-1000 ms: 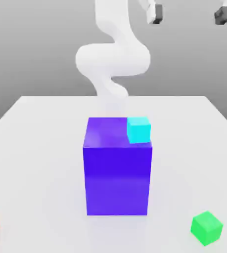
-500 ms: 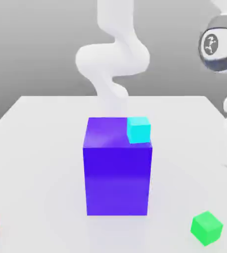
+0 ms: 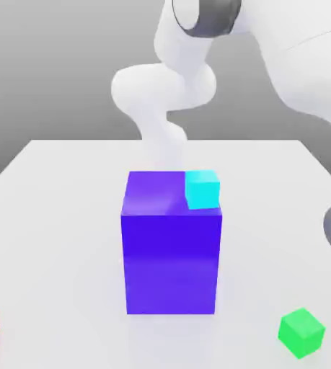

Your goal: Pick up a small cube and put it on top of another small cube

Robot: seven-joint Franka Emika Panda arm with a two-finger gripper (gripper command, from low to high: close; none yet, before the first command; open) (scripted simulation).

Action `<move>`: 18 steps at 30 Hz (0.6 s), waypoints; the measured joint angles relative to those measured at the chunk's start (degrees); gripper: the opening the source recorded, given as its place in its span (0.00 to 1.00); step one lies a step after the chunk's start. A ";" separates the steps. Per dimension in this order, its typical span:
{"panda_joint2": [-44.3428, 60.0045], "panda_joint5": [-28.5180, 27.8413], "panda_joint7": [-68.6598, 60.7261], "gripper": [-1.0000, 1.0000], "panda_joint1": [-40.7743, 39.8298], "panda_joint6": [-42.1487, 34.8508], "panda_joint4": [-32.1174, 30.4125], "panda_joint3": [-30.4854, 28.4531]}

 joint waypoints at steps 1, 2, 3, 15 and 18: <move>0.00 0.06 -0.05 0.00 -0.01 0.01 0.00 0.01; 0.79 -0.13 0.08 0.00 0.20 0.58 0.21 -0.23; 0.16 0.04 -0.04 0.00 0.11 0.10 0.04 -0.08; -21.41 7.86 -4.11 0.00 -6.78 -2.59 -18.18 2.70; -26.90 8.77 -4.34 0.00 -7.97 -1.69 -24.45 2.27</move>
